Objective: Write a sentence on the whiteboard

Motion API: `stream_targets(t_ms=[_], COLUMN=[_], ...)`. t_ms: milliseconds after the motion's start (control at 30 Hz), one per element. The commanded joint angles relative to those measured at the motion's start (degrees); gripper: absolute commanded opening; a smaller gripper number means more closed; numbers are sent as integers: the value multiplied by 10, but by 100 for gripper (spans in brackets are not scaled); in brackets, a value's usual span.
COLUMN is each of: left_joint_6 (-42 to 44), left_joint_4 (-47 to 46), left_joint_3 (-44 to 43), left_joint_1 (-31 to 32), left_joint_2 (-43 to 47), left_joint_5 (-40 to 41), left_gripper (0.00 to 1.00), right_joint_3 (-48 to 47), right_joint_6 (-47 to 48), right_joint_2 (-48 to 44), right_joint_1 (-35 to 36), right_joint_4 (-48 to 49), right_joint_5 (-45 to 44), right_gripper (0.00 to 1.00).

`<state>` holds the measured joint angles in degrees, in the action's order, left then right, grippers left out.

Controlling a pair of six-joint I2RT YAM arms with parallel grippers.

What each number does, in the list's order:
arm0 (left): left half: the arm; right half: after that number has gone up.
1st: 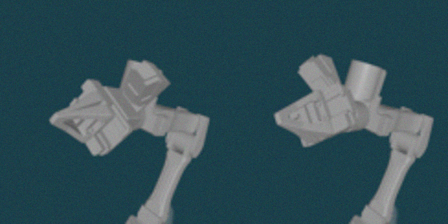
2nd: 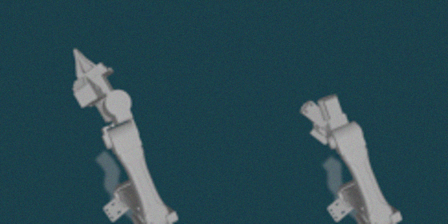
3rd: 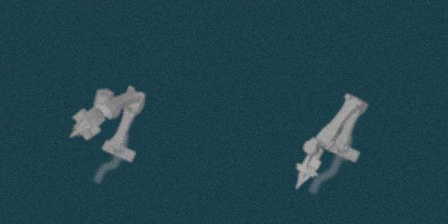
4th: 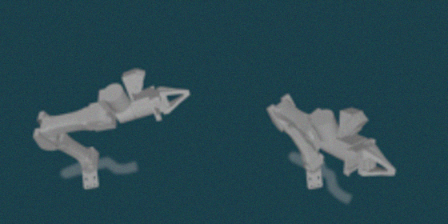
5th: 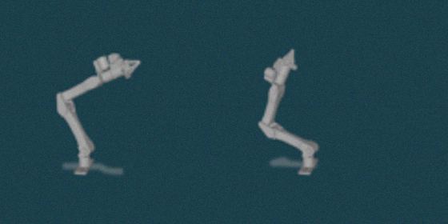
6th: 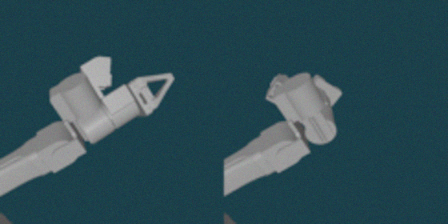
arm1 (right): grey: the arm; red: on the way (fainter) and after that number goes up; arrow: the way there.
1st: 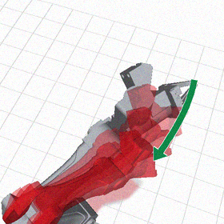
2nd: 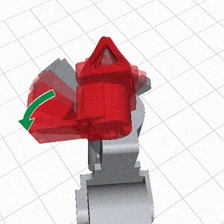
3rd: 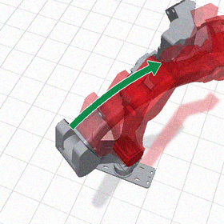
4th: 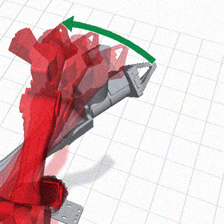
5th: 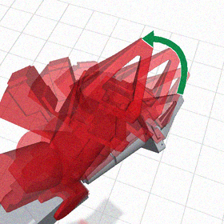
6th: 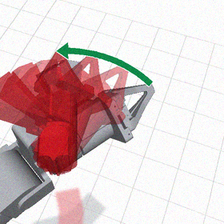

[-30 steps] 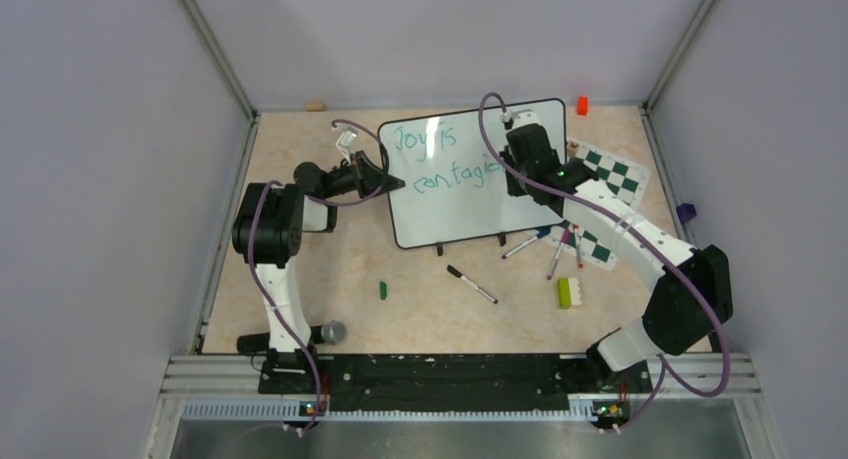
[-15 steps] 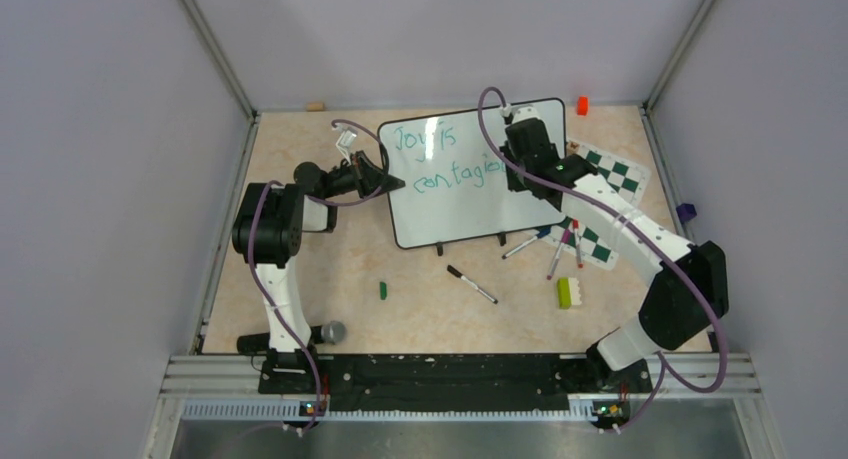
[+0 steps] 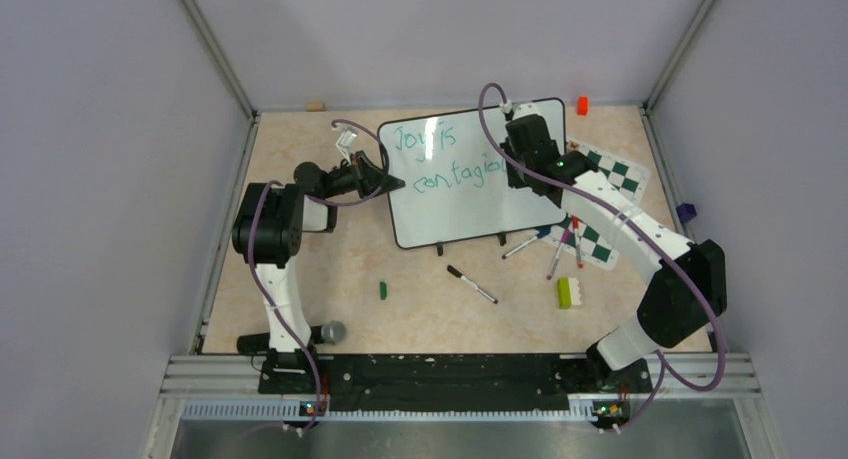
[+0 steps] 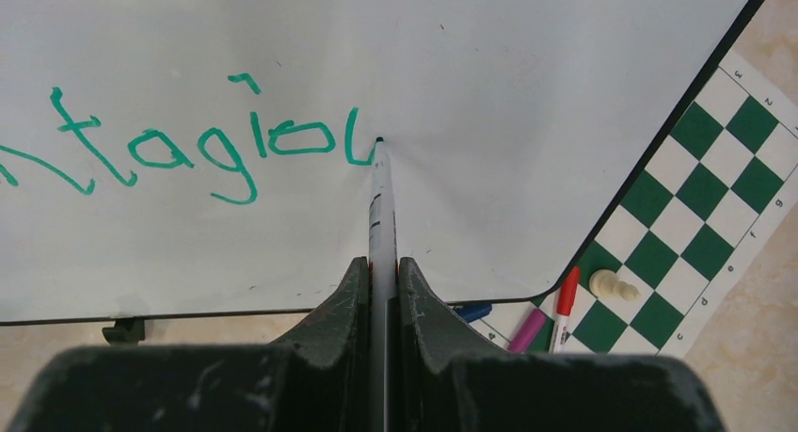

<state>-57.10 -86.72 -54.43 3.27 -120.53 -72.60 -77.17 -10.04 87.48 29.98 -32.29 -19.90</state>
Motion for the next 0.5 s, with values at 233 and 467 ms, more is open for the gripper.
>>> stream_targets(t_ms=[233, 467], left_joint_6=[65, 66], left_joint_4=[-60, -60], left_joint_3=[5, 6], left_joint_1=[20, 20], left_joint_2=[-19, -18], left_joint_5=[-111, -110], left_gripper=[0, 0], right_joint_3=[-36, -13], right_joint_6=[8, -1], right_joint_2=[5, -1], right_joint_1=[-12, -12], right_joint_4=[40, 35], right_joint_5=[-12, 4], right_gripper=[0, 0])
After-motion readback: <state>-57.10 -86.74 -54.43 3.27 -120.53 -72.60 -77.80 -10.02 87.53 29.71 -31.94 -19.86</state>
